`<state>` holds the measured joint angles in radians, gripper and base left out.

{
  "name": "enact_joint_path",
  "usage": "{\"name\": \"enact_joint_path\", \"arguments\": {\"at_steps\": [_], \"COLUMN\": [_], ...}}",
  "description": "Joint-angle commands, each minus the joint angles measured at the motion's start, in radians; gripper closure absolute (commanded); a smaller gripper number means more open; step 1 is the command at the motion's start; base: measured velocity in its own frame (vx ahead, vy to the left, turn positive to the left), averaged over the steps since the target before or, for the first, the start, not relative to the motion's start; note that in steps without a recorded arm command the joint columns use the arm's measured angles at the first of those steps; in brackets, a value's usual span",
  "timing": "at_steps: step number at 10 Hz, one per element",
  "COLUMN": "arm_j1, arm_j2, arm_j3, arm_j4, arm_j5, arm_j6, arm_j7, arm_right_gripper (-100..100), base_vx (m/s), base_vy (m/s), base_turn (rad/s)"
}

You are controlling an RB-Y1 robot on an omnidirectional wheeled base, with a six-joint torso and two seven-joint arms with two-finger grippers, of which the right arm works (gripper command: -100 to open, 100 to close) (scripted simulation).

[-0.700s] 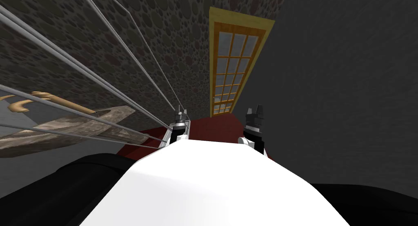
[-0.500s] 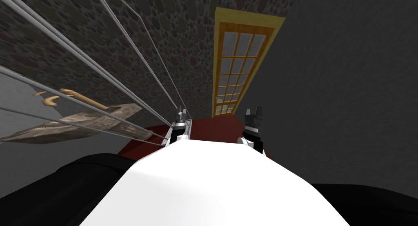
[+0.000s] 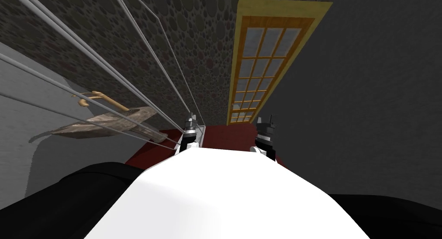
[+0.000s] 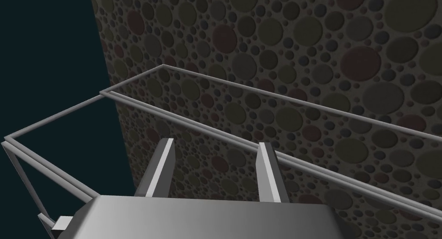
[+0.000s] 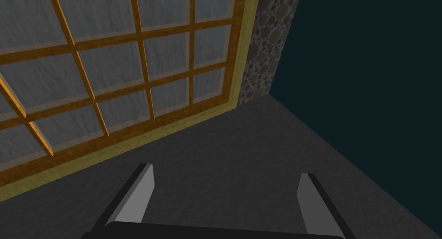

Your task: Pull the door open

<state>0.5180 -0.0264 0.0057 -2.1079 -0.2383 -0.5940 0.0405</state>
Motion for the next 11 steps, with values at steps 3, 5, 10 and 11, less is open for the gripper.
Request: {"name": "enact_joint_path", "arguments": {"at_steps": [3,5,10,11], "arm_j1": [0.005,0.007,0.011,0.012], "arm_j2": [-0.023,-0.038,-0.079,-0.088], "arm_j3": [0.029,0.046,0.093,0.103], "arm_j4": [0.058,0.095,0.199,0.220], "arm_j5": [-0.061,-0.101,-0.212,-0.235], "arm_j6": [-0.044,-0.070,-0.143,-0.158], "arm_j7": [-0.071,-0.115,-0.239,-0.264], "arm_right_gripper": [-100,-100,-100,-100], "base_vx": [0.061,0.070,0.081,0.092], "base_vy": [-0.009,-0.016,-0.021,-0.027], "base_turn": [0.184,0.234,0.194,0.207]}}
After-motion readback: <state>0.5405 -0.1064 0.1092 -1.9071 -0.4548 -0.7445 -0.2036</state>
